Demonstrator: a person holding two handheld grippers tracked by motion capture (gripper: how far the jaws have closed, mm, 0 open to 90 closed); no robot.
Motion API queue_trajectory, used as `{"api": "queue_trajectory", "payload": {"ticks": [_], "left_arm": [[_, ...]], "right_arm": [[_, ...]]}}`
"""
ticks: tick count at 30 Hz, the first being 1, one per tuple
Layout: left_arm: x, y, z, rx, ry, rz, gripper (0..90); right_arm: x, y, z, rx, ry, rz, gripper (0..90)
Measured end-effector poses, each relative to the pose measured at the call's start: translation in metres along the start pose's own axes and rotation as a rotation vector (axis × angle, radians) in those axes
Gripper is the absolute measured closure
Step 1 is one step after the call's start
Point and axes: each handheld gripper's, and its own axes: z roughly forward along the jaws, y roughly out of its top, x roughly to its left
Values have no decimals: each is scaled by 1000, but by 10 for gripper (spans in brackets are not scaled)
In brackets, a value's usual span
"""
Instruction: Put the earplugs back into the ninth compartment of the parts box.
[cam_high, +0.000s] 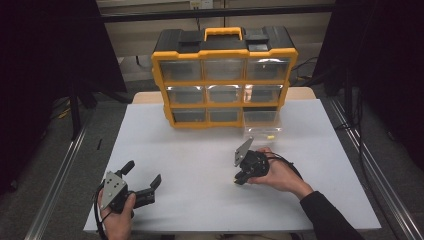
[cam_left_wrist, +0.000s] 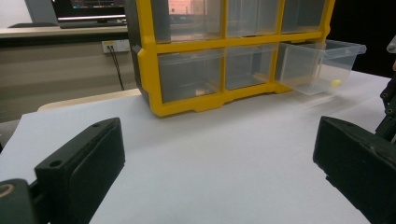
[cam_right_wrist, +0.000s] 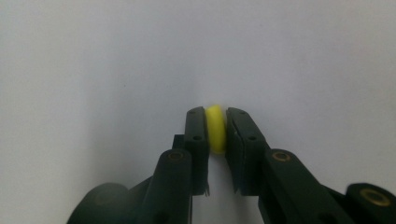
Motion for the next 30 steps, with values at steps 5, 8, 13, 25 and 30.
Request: {"api": "queue_trajectory", "payload": {"ticks": [5, 8, 13, 25, 30], "left_arm": [[0, 0, 0, 0, -1, -2, 22], [0, 0, 0, 1, -1, -2, 22], [0, 0, 0, 1, -2, -3, 22], [0, 0, 0, 0, 1, -3, 21], [0, 0, 0, 0, -1, -3, 21]], "right_arm": [[0, -1, 0, -8, 1, -4, 804], [0, -3, -1, -21, 1, 4, 805], [-1, -4, -6, -51, 0, 14, 806], [-2, -7, -12, -87, -6, 40, 805], [-2, -7, -17, -112, -13, 48, 805]]}}
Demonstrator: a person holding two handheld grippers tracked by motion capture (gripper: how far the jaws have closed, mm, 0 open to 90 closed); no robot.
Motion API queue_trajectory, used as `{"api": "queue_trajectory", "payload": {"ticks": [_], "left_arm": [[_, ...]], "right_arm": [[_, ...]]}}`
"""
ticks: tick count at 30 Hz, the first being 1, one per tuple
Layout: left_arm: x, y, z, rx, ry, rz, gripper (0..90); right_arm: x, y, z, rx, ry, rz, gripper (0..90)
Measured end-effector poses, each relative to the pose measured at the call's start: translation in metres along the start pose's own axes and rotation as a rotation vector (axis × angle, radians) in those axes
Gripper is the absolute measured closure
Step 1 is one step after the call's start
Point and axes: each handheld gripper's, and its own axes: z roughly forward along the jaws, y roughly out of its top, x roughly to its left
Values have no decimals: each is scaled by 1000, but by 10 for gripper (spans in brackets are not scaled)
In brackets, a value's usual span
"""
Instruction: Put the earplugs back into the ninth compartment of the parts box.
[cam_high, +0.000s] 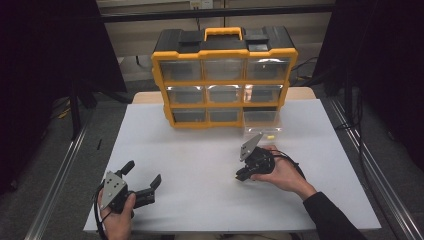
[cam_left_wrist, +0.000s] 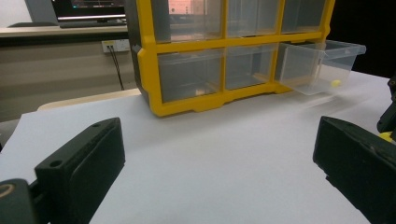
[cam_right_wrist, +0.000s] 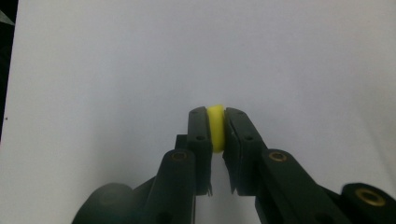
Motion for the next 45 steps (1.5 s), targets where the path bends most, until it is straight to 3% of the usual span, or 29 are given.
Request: {"api": "queue_trajectory", "payload": {"ticks": [19, 45], "left_arm": [[0, 0, 0, 2, -1, 0, 21], [0, 0, 1, 0, -2, -6, 22]], "right_arm": [[1, 1, -25, -93, -45, 9, 806], [0, 1, -48, -155, -96, 23, 807]]}}
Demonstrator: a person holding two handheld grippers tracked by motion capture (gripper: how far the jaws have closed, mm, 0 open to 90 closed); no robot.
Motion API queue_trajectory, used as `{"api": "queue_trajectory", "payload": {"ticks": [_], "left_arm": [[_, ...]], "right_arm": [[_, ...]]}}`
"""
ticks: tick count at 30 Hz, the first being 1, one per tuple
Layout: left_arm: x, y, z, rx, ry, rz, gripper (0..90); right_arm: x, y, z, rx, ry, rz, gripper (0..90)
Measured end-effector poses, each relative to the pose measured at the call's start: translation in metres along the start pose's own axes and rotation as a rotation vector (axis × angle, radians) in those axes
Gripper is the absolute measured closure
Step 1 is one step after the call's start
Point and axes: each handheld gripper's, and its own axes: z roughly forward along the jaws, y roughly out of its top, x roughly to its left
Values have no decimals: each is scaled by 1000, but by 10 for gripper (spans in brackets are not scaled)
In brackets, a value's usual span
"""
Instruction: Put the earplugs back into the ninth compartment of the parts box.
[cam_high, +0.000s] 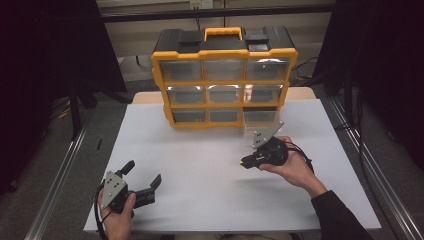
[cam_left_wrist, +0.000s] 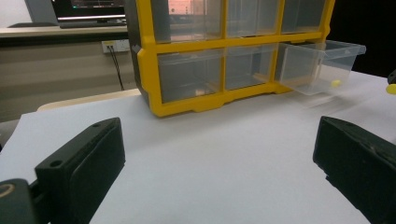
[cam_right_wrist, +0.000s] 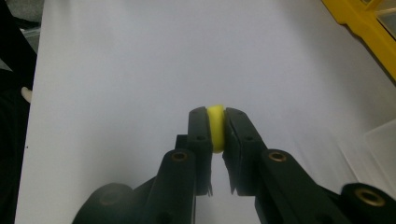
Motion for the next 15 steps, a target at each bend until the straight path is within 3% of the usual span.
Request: {"api": "queue_trajectory", "payload": {"ticks": [15], "left_arm": [[-1, 0, 0, 1, -1, 2, 22]], "right_arm": [[-5, 1, -13, -33, -45, 27, 807]]}}
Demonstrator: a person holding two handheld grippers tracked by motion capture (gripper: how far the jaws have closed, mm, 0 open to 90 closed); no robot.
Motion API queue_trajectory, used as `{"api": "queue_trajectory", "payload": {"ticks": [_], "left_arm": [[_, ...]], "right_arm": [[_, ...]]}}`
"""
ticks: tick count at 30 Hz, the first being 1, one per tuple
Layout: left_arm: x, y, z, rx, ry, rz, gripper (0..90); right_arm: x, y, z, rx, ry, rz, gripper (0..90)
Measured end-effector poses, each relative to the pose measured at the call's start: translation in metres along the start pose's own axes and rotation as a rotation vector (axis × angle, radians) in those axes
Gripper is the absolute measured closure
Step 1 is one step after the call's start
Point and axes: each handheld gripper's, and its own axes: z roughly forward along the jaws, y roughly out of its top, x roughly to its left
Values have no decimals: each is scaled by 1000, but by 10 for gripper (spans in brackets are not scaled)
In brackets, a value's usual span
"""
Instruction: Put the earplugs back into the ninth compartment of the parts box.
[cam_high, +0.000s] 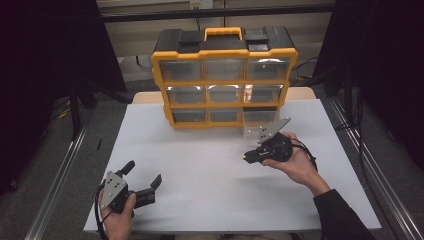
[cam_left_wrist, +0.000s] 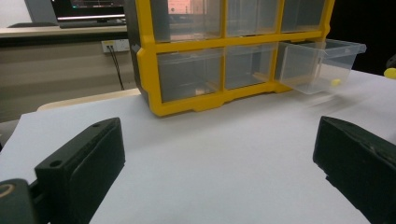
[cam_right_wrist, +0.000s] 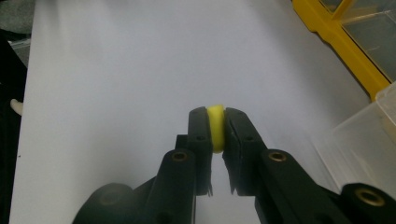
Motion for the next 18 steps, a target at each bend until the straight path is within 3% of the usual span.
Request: {"api": "queue_trajectory", "payload": {"ticks": [18], "left_arm": [[1, 0, -1, -3, 10, 6, 21]], "right_arm": [[-13, 9, -23, -37, -53, 27, 809]]}}
